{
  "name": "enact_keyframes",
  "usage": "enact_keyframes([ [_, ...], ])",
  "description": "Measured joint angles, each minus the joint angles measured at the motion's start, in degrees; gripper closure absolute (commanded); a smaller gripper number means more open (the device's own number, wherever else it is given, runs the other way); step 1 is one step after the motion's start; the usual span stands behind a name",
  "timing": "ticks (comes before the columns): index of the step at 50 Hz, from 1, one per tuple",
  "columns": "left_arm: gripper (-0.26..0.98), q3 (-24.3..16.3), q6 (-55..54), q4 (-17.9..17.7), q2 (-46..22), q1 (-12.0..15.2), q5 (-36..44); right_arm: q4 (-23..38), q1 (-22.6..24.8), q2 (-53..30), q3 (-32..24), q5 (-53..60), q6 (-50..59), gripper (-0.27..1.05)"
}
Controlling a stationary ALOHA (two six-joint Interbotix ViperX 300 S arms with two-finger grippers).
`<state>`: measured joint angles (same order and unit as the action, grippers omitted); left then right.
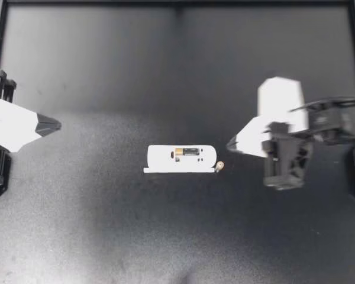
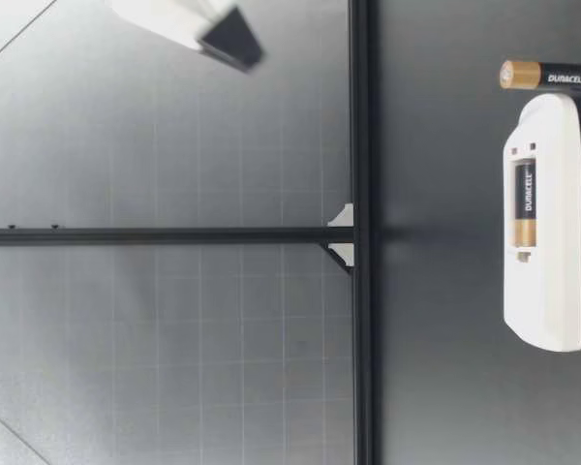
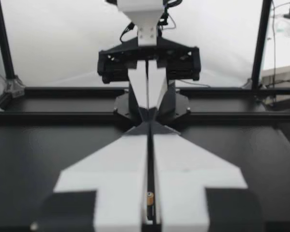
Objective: Place the battery into the slot of the remote controller.
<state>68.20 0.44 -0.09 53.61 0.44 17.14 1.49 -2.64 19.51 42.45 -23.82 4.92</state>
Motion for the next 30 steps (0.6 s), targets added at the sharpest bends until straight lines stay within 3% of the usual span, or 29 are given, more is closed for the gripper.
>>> enact_keyframes([
  [13,0.87,0.7,0.0,0.0,0.0,-0.09,0.0,0.18,-0.09,-4.83,-1.67,-3.08,-0.35,0.83],
  [30,0.87,0.97,0.0,0.0,-0.09,0.0,0.0,0.18,-0.09,-10.2,-3.6,-5.63,-0.53,0.34],
])
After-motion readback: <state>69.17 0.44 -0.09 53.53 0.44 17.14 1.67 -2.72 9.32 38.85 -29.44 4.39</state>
